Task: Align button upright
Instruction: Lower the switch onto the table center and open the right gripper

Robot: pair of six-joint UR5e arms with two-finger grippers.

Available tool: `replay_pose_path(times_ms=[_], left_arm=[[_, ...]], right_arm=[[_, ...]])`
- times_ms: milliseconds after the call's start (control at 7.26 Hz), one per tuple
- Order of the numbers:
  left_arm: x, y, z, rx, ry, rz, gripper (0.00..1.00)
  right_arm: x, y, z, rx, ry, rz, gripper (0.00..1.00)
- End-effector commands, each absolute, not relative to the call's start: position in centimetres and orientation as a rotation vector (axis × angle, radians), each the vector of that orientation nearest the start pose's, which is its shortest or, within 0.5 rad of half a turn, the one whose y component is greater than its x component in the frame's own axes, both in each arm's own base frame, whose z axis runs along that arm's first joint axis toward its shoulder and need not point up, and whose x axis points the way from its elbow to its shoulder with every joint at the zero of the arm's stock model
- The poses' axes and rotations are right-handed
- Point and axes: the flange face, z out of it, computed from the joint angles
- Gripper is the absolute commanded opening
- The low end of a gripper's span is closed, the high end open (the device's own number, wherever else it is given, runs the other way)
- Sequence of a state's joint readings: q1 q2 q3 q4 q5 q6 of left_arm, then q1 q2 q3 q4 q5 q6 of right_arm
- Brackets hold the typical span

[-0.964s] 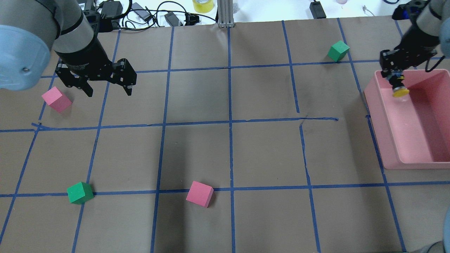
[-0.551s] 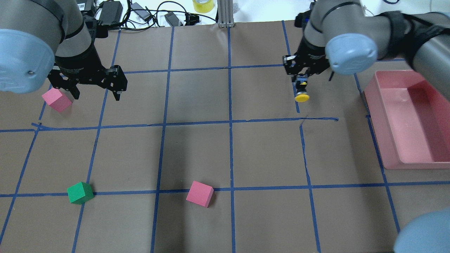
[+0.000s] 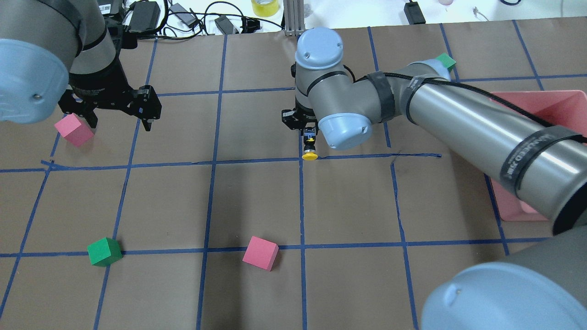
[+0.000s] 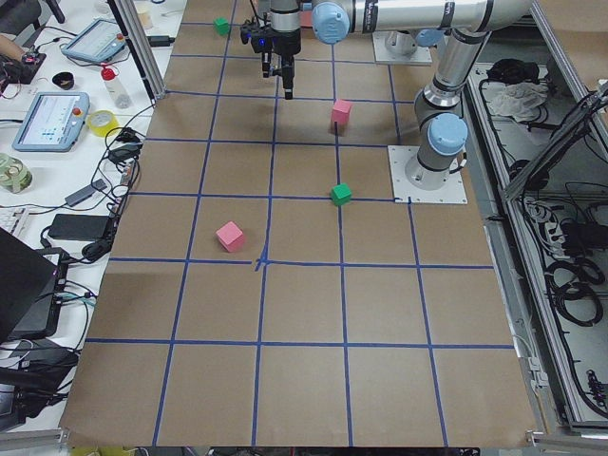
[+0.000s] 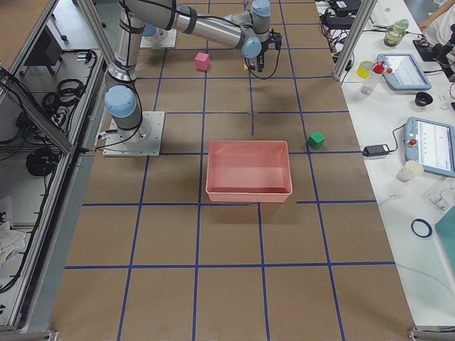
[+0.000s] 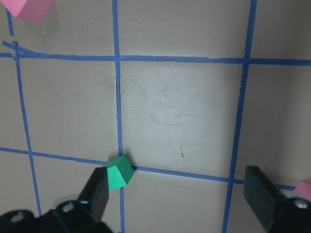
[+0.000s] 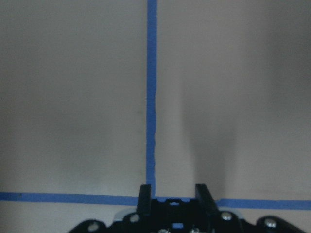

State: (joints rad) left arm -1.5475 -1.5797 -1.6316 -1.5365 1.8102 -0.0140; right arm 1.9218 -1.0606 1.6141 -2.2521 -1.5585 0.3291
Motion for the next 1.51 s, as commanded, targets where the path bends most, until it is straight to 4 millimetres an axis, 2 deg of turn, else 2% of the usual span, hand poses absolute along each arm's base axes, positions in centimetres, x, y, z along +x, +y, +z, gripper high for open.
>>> replay_pose_path(times_ms=[0, 138, 275, 551, 826, 1101, 1239, 1377], left_arm=[[-10.1, -49.4, 46.0, -0.061, 2.91, 0.05, 1.0], [-10.0, -49.0, 47.2, -0.043, 2.891, 0.017, 1.0], [-9.8, -49.3, 46.5, -0.038, 2.897, 0.034, 1.0], [-9.6, -50.5, 45.5, -0.071, 2.892, -0.015, 1.0], [-9.8, -50.7, 44.3, -0.054, 2.905, 0.013, 1.0], [-9.8, -50.7, 44.2, -0.068, 2.909, 0.009, 1.0], [-9.8, -50.5, 44.1, -0.068, 2.912, 0.014, 1.0], [-9.9, -50.7, 43.8, -0.067, 2.917, 0.023, 1.0]], right_arm=[[37.5, -56.0, 20.9, -0.051, 3.078, -0.173, 0.0], [38.0, -55.5, 20.5, -0.06, 3.077, -0.16, 0.0], [38.6, -54.8, 19.7, -0.077, 3.082, -0.142, 0.0], [38.6, -54.8, 19.0, -0.096, 3.08, -0.143, 0.0], [38.4, -54.3, 18.1, -0.101, 3.09, -0.116, 0.06], [38.3, -54.1, 17.7, -0.115, 3.094, -0.106, 0.3], [38.3, -54.1, 17.8, -0.115, 3.094, -0.108, 0.46], [38.3, -54.1, 17.8, -0.115, 3.094, -0.109, 0.67]])
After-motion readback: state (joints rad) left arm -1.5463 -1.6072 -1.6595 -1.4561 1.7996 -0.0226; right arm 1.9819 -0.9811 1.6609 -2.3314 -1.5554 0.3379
